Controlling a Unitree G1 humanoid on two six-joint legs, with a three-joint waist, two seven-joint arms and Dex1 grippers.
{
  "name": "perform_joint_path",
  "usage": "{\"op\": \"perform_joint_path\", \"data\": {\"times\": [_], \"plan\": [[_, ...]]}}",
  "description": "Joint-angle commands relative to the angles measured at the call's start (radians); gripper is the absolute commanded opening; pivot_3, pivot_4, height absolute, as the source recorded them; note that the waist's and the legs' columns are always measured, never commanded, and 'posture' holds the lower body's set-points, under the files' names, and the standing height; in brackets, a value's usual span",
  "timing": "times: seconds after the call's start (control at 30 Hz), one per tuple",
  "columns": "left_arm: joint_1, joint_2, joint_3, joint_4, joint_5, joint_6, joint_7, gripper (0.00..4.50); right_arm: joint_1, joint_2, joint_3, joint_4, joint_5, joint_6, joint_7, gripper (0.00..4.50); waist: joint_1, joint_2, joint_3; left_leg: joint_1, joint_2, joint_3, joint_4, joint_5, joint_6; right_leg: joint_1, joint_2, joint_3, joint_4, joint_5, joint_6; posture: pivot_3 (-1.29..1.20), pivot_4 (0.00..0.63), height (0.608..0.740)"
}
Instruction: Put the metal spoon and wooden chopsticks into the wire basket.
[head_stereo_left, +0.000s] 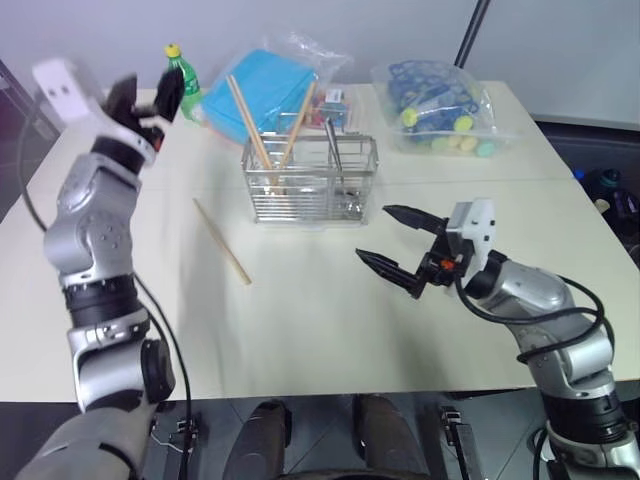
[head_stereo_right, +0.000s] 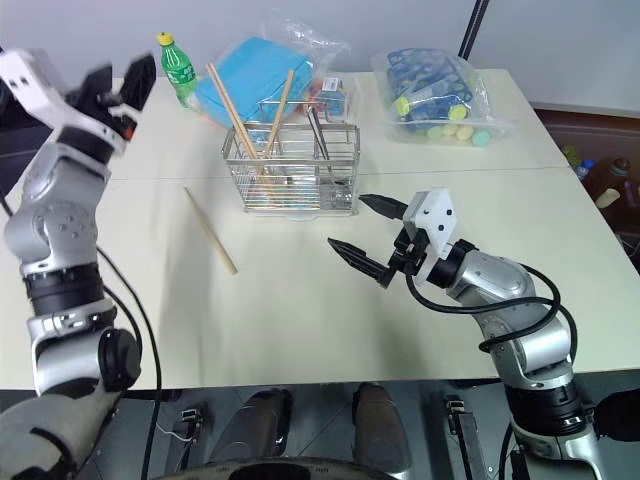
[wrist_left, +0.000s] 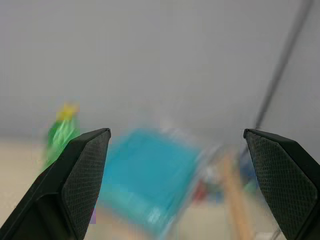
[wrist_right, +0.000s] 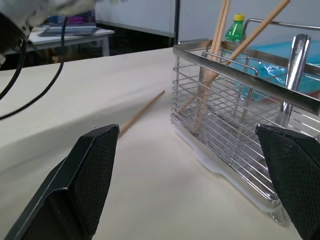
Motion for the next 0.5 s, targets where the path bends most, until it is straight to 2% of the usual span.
{"op": "perform_joint_path", "data": {"times": [0.03,0.17,0.27,0.5], "plan": [[0.122,0.011,0.007,-0.151,0.017,0.131,0.109,4.48,-0.011,-0.037,-0.039,-0.042,0.037,0.011,0.031,4.50,0.000,0.000,0.000,0.000,0.000,0.000,0.000,0.000,0.000,0.000,0.000,0.000,0.000,0.000,0.000,0.00,0.150,0.740],[0.211,-0.011,0.003,-0.278,-0.019,0.303,0.207,4.48,-0.019,-0.067,-0.050,-0.030,0.051,0.029,0.054,4.50,0.003,0.000,0.000,0.000,0.000,0.000,0.000,0.000,0.000,0.000,0.000,0.000,0.000,0.000,0.000,0.00,0.150,0.740],[0.233,-0.044,-0.010,-0.353,-0.039,0.359,0.236,4.48,-0.032,-0.095,-0.048,-0.019,0.060,0.049,0.086,4.50,0.006,-0.001,0.000,0.000,0.000,0.000,0.001,0.000,0.000,0.001,0.000,0.000,0.000,0.000,0.000,0.00,0.150,0.740],[0.248,-0.119,-0.105,-0.407,0.070,0.369,0.338,4.48,-0.067,-0.120,-0.049,-0.006,0.077,0.083,0.118,4.50,0.003,-0.001,0.000,0.000,0.000,0.000,0.000,0.000,0.000,0.001,0.000,0.000,0.000,0.000,0.000,0.00,0.150,0.740]]}}
